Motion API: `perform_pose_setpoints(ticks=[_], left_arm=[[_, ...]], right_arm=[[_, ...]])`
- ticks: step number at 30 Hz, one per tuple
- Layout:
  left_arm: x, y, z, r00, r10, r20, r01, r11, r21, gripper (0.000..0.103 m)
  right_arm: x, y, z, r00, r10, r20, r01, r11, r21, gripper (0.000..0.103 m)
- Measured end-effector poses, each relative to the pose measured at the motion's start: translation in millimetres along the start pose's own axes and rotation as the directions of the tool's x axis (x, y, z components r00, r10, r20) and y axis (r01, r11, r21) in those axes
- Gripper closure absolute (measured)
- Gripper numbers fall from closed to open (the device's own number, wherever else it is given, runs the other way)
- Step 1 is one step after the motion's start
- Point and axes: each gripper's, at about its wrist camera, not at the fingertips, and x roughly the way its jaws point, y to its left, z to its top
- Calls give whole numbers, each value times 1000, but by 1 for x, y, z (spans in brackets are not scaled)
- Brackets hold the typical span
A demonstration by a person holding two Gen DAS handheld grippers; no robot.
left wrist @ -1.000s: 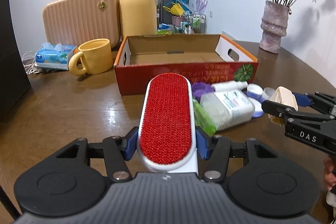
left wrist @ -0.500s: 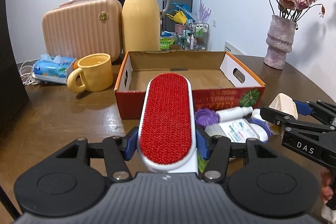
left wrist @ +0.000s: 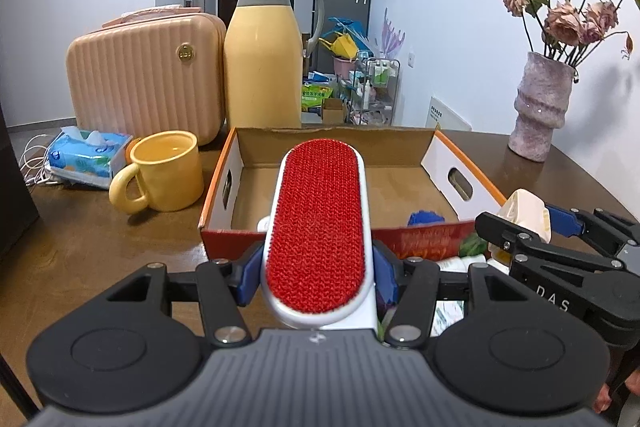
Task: Organize rigid objects
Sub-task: 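Carry the lint brush and white plug over the box with both tools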
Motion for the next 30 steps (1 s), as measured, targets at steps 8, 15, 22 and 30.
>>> perform_pose_setpoints(ticks=[8,15,22,30], left_arm=[[26,1,17,1000,-5,-4,5,999,-32,47],[44,5,33,1000,10,6,-10,998,-56,47],[64,10,46,1000,18,-1,-18,996,-83,47],[87,9,54,1000,22,-11,-22,996,-81,47]], right_arm=[[24,-3,13,1000,-22,9,22,999,24,53],[44,-9,20,999,-40,10,40,998,42,53],[63,-14,28,999,-49,5,48,997,62,53],[85,-20,38,998,-56,-5,56,996,73,53]])
